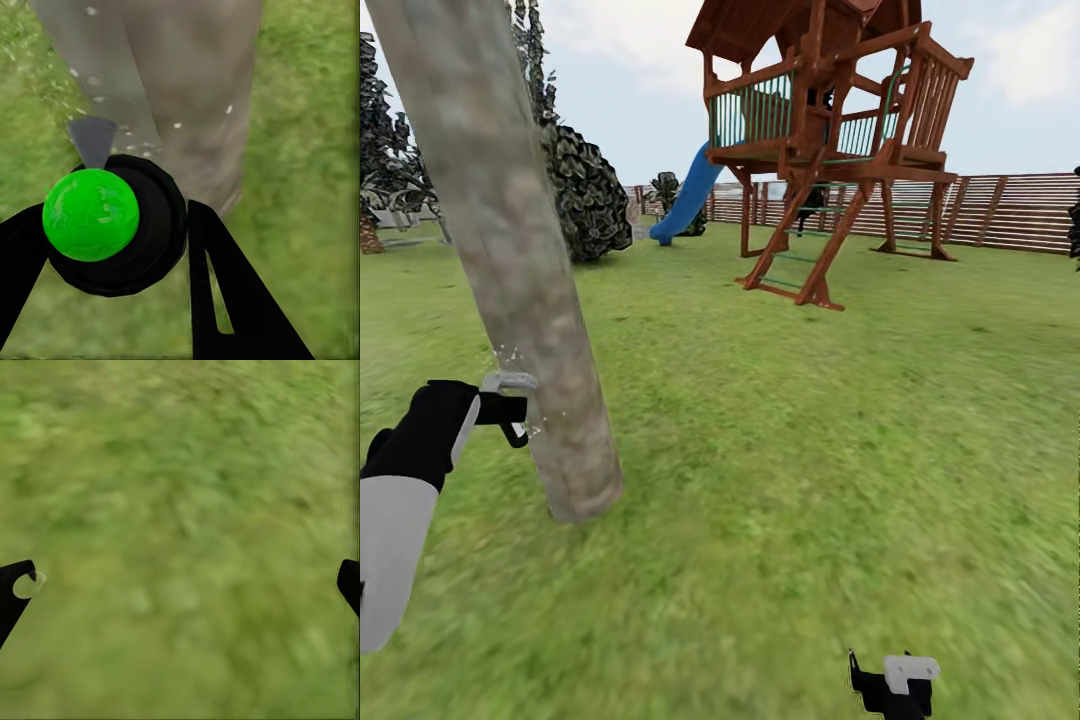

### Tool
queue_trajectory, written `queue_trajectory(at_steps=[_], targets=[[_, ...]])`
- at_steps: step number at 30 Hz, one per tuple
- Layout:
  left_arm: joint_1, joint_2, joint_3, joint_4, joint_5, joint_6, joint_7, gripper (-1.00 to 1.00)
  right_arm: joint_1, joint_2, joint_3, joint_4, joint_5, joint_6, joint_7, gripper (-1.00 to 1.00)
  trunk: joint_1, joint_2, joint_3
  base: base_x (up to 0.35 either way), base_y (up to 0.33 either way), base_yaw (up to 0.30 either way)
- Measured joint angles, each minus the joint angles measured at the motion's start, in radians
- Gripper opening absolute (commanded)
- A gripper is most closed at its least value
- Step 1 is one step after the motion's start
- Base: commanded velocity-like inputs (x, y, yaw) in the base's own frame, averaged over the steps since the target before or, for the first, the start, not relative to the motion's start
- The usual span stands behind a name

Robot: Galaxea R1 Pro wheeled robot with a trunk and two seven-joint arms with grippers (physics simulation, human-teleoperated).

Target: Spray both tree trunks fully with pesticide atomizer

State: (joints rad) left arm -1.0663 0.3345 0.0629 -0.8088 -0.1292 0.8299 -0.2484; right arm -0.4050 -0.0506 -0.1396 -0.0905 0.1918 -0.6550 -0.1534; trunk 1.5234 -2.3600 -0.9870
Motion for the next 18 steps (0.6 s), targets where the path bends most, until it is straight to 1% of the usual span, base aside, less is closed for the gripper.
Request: queue_trajectory(at_steps=[9,16,18], targets=[[-0.001,0.002,-0.001,0.010,-0.002,0.000,0.000,-1.00,0.000,0.000,0.000,0.000,0.000,0.000,0.000,1.00,0.000,0.000,0.000,0.139,-0.269,0.012],[0.002,0.005,-0.003,0.012,0.000,0.000,0.000,-1.00,0.000,0.000,0.000,0.000,0.000,0.000,0.000,1.00,0.000,0.000,0.000,0.139,-0.269,0.254],[0.016,0.005,-0.003,0.013,0.000,0.000,0.000,-1.00,0.000,0.000,0.000,0.000,0.000,0.000,0.000,1.00,0.000,0.000,0.000,0.139,-0.269,0.277]])
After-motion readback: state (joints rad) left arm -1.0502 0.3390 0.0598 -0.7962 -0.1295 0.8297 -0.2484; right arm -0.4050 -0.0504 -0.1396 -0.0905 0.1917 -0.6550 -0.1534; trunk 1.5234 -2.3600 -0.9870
